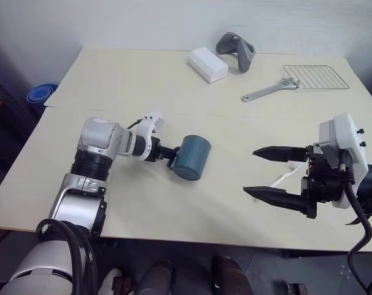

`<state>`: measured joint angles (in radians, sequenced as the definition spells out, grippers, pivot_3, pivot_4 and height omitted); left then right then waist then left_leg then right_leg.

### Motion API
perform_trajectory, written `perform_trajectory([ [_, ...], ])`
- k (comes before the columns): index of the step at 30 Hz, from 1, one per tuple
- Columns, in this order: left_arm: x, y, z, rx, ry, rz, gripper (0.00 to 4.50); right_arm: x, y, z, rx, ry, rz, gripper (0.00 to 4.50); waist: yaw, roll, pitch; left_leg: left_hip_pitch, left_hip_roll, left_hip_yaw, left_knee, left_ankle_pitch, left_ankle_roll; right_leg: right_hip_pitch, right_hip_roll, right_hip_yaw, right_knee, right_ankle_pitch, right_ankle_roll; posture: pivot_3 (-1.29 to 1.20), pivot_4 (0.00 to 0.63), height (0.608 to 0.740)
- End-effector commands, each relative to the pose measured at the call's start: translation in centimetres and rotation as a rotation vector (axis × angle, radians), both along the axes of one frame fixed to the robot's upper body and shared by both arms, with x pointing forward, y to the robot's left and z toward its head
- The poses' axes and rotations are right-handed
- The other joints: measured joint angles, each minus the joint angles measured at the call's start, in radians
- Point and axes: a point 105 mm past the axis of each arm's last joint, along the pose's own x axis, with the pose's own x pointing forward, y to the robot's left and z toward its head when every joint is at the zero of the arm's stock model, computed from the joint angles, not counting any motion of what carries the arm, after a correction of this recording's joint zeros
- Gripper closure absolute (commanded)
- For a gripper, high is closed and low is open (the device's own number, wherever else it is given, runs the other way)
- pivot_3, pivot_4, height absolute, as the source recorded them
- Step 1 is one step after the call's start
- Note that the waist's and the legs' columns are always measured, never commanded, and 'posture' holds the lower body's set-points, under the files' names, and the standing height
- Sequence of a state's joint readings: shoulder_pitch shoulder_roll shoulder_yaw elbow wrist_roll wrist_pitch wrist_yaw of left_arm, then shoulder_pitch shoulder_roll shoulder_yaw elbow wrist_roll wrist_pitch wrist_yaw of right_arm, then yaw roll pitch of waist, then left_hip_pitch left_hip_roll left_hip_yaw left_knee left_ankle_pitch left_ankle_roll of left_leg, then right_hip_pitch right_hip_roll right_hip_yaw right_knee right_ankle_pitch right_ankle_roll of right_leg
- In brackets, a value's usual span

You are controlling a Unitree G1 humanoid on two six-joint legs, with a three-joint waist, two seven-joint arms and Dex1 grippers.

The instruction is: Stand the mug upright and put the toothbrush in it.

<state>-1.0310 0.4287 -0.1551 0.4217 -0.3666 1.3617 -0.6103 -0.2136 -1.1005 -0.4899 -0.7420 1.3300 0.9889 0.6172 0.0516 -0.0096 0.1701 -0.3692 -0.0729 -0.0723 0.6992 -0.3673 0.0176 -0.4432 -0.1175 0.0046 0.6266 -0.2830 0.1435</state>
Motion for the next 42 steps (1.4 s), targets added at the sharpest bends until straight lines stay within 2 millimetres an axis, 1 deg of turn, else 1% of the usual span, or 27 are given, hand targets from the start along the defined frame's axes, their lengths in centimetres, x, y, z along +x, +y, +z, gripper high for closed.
perform_trajectory([
  [1,-1.4,-0.7,-2.2,0.025,0.097,-0.043,2.61,-0.4,0.0,1.2,0.014,-0.066,0.000,0.00,-0.001,0.000,0.000,0.000,0.000,0.000,0.000,0.000,0.000,0.000,0.000,0.000,0.000,0.000,0.000,0.00,0.150,0.740],
  [5,-1.7,-0.9,-2.5,0.038,0.091,-0.068,2.61,-0.3,0.0,1.2,0.017,-0.067,-0.007,0.00,-0.001,0.000,0.000,0.000,0.000,0.000,0.000,0.000,0.000,0.000,0.000,0.000,0.000,0.000,0.000,0.00,0.150,0.740],
  [8,-2.1,-1.2,-2.5,0.021,0.102,-0.087,3.14,-0.2,-0.1,1.2,0.016,-0.067,-0.010,0.00,-0.001,0.000,0.000,0.000,0.000,0.000,0.000,0.000,0.000,0.000,0.000,0.000,0.000,0.000,0.000,0.00,0.150,0.740],
  [12,-2.2,-1.1,-2.6,0.020,0.102,-0.087,4.36,-0.3,-0.2,1.2,0.016,-0.066,-0.009,0.00,-0.001,0.000,0.000,0.000,0.000,0.000,0.000,0.000,0.000,0.000,0.000,0.000,0.000,0.000,0.000,0.00,0.150,0.740],
  [13,-2.2,-1.0,-2.6,0.017,0.099,-0.081,4.46,-0.3,-0.3,1.1,0.013,-0.064,-0.012,0.00,-0.001,0.000,0.000,0.000,0.000,0.000,0.000,0.000,0.000,0.000,0.000,0.000,0.000,0.000,0.000,0.00,0.150,0.740],
  [15,-2.0,-0.8,-2.5,0.005,0.079,-0.074,4.46,-0.3,-0.4,0.8,0.006,-0.058,-0.018,0.00,-0.001,0.000,0.000,0.000,0.000,0.000,0.000,0.000,0.000,0.000,0.000,0.000,0.000,0.000,0.000,0.00,0.150,0.740],
  [17,-1.7,-1.3,-1.5,-0.040,0.004,-0.095,4.46,-0.4,-0.5,0.6,0.003,-0.051,-0.021,0.00,-0.001,0.000,0.000,0.000,0.000,0.000,0.000,0.000,0.000,0.000,0.000,0.000,0.000,0.000,0.000,0.00,0.150,0.740],
  [18,-1.5,-1.7,-0.7,-0.070,-0.057,-0.113,4.46,-0.4,-0.5,0.4,0.005,-0.048,-0.024,0.00,-0.001,0.000,0.000,0.000,0.000,0.000,0.000,0.000,0.000,0.000,0.000,0.000,0.000,0.000,0.000,0.00,0.150,0.740],
  [21,-0.1,-3.2,2.7,-0.139,-0.402,-0.132,4.46,-0.2,-0.7,0.1,0.021,-0.054,-0.058,0.00,0.002,-0.001,0.001,-0.001,0.000,0.000,0.000,0.000,0.000,0.000,0.000,0.000,0.000,0.000,0.000,0.00,0.150,0.740],
  [22,0.2,-3.5,3.7,-0.156,-0.508,-0.123,4.46,0.1,-0.9,0.0,0.026,-0.065,-0.082,0.00,0.003,-0.001,0.001,-0.002,0.000,0.000,0.001,0.000,0.000,-0.001,0.000,0.000,-0.001,0.000,0.000,0.00,0.150,0.740],
  [24,1.1,-4.3,6.2,-0.196,-0.797,-0.060,4.46,1.4,-1.4,-0.1,0.044,-0.098,-0.167,0.00,0.002,-0.002,0.001,-0.002,0.000,0.000,0.001,0.000,0.000,-0.001,0.000,0.000,-0.002,0.000,0.000,0.00,0.150,0.740],
  [25,1.2,-4.5,7.3,-0.229,-0.916,-0.025,4.46,1.8,-1.5,-0.2,0.054,-0.110,-0.199,0.00,0.003,-0.002,0.001,-0.002,0.001,0.000,0.001,0.000,0.000,-0.001,0.000,0.000,-0.002,0.001,0.001,0.00,0.150,0.740],
  [26,1.3,-4.7,8.2,-0.259,-1.009,0.016,4.46,2.2,-1.7,-0.3,0.063,-0.112,-0.223,0.00,0.004,-0.002,0.001,-0.002,0.001,0.000,0.001,0.000,0.000,-0.001,0.000,0.000,-0.005,0.001,0.001,0.00,0.150,0.740],
  [28,1.3,-5.0,8.7,-0.283,-1.116,0.051,4.46,2.4,-1.7,-0.6,0.075,-0.110,-0.240,0.00,0.004,-0.002,0.001,-0.001,0.001,0.001,0.000,0.000,0.000,-0.001,0.000,0.000,-0.005,0.001,0.001,0.00,0.150,0.740],
  [29,1.3,-5.2,8.5,-0.271,-1.176,0.069,4.46,2.4,-1.7,-0.7,0.090,-0.103,-0.244,0.00,0.002,-0.002,0.001,-0.002,0.001,0.001,0.000,0.000,0.000,-0.001,0.001,0.000,-0.005,0.001,0.001,0.00,0.150,0.740],
  [31,1.4,-5.8,7.7,-0.250,-1.239,0.102,4.46,2.4,-1.5,-0.8,0.114,-0.091,-0.249,0.00,0.002,-0.002,0.001,-0.001,0.001,0.003,0.000,0.000,0.000,-0.001,0.001,0.000,-0.005,0.001,0.001,0.00,0.150,0.740],
  [33,1.6,-6.2,6.1,-0.218,-1.264,0.122,4.46,2.4,-1.5,-1.1,0.113,-0.083,-0.254,0.00,0.003,-0.002,0.001,0.000,0.001,0.003,0.000,0.000,0.000,-0.001,0.001,0.000,-0.005,0.001,0.001,0.00,0.150,0.740],
  [37,2.3,-6.6,2.5,-0.136,-1.229,0.097,4.46,2.5,-1.8,-1.2,0.104,-0.079,-0.268,0.00,0.003,-0.002,0.001,-0.001,0.000,0.003,0.000,0.000,0.001,-0.001,0.001,0.001,-0.004,0.001,0.001,0.00,0.150,0.740],
  [39,2.7,-6.2,0.8,-0.104,-1.187,0.101,4.46,2.4,-1.9,-1.1,0.108,-0.080,-0.271,0.00,0.003,-0.002,0.001,-0.001,0.000,0.003,0.000,0.000,0.001,-0.001,0.001,0.000,-0.003,0.001,0.002,0.00,0.150,0.740],
  [41,3.1,-5.6,-0.3,-0.091,-1.153,0.118,4.46,2.4,-2.0,-0.9,0.110,-0.080,-0.273,0.00,0.002,-0.002,0.001,-0.001,0.000,0.003,0.000,0.000,0.001,-0.001,0.001,0.000,-0.001,0.001,0.002,0.00,0.150,0.740],
  [42,3.2,-5.4,-0.6,-0.089,-1.147,0.125,4.46,2.4,-2.0,-0.9,0.111,-0.080,-0.274,0.00,0.002,-0.002,0.001,-0.001,0.000,0.003,0.000,0.000,0.001,-0.001,0.001,0.000,-0.001,0.001,0.002,0.00,0.150,0.740],
])
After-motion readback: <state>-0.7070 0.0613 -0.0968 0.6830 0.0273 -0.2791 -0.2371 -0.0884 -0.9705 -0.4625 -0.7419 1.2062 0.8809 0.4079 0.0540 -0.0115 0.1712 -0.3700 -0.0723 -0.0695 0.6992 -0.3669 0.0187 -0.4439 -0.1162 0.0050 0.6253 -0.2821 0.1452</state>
